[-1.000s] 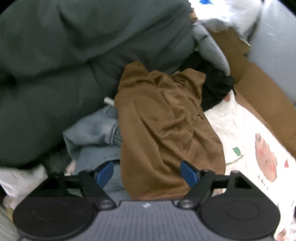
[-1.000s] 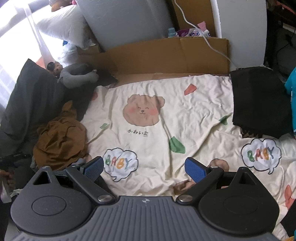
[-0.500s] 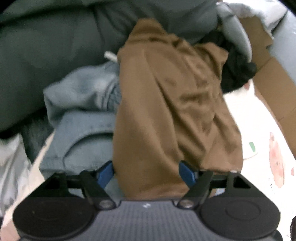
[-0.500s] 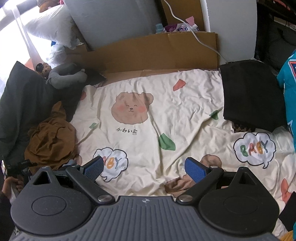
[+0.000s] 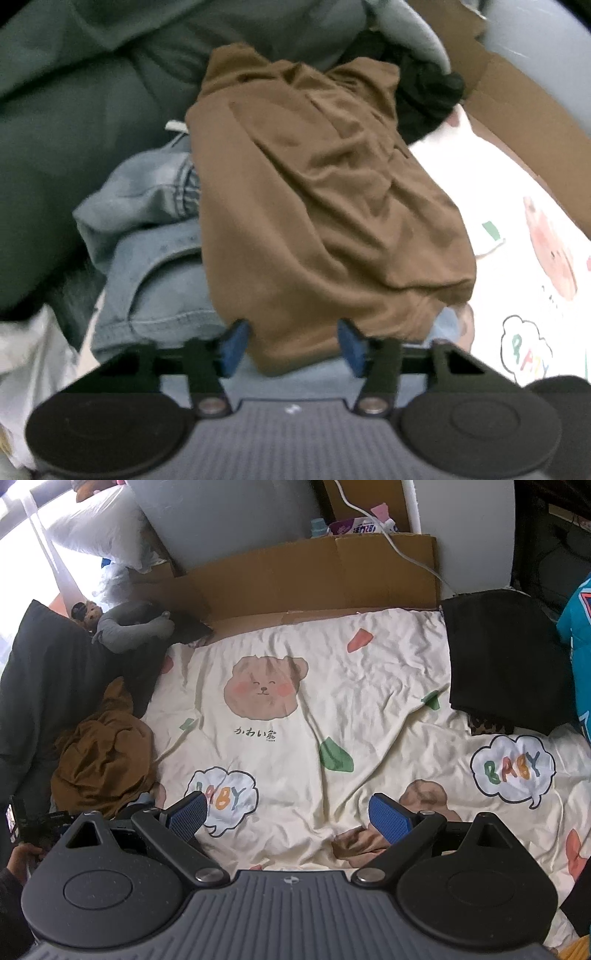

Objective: Fold clothes
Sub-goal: 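Move the left tool down onto the brown T-shirt on the clothes pile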

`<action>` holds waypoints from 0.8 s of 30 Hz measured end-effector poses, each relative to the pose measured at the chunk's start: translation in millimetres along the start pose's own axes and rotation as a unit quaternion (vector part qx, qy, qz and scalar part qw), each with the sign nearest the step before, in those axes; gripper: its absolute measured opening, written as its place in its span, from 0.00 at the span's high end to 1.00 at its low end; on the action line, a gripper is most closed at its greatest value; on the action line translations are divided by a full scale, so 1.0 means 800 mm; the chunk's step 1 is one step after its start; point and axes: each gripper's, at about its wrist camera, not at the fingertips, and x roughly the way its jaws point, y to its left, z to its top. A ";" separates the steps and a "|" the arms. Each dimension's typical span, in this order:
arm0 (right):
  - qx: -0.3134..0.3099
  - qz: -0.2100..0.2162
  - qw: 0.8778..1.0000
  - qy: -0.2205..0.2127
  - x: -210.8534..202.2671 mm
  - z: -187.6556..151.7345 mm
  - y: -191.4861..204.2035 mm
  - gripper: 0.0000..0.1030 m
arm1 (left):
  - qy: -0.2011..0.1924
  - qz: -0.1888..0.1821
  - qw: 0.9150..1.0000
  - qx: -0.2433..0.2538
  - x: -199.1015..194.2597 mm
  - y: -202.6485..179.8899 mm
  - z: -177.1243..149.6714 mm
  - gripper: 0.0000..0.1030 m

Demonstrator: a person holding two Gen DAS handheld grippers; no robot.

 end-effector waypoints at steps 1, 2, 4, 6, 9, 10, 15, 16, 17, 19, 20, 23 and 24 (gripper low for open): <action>-0.001 0.000 1.000 0.000 0.000 0.000 0.001 0.05 | 0.002 0.003 1.000 0.015 -0.001 -0.001 0.000 0.60; -0.002 0.000 1.000 0.000 0.000 0.000 0.002 0.05 | 0.004 0.006 1.000 0.030 -0.001 -0.003 0.000 0.61; -0.004 -0.002 1.000 0.001 0.000 -0.001 0.003 0.05 | 0.003 0.011 0.998 0.064 -0.005 -0.007 -0.001 0.61; -0.006 -0.004 1.000 0.001 -0.001 -0.001 0.004 0.05 | 0.002 0.005 0.996 0.094 -0.008 -0.013 -0.005 0.61; -0.005 -0.008 1.000 0.000 -0.001 -0.001 0.003 0.05 | 0.006 -0.005 0.993 0.117 -0.003 -0.020 -0.010 0.59; -0.005 -0.009 1.000 0.000 -0.001 -0.001 0.003 0.05 | 0.011 -0.002 0.993 0.120 0.002 -0.021 -0.011 0.59; -0.008 -0.012 1.000 0.001 0.000 -0.001 0.006 0.05 | 0.016 0.006 0.988 0.154 0.026 -0.037 -0.013 0.48; -0.009 -0.012 1.000 0.000 0.000 -0.001 0.007 0.05 | 0.018 0.010 0.986 0.165 0.031 -0.041 -0.014 0.46; -0.011 -0.012 1.000 0.000 0.001 -0.001 0.008 0.05 | 0.021 0.014 0.984 0.175 0.036 -0.045 -0.015 0.39; -0.012 -0.014 1.000 0.001 0.002 -0.001 0.008 0.05 | 0.029 0.015 0.981 0.191 0.048 -0.053 -0.017 0.30; -0.013 -0.015 1.000 0.002 0.003 -0.001 0.008 0.05 | 0.032 0.015 0.980 0.197 0.053 -0.056 -0.018 0.26; -0.011 -0.020 1.000 0.006 0.006 -0.002 0.007 0.05 | 0.042 0.032 0.975 0.217 0.071 -0.067 -0.023 0.22; -0.012 -0.020 1.000 0.009 0.007 -0.003 0.008 0.05 | 0.043 0.037 0.974 0.220 0.076 -0.069 -0.024 0.22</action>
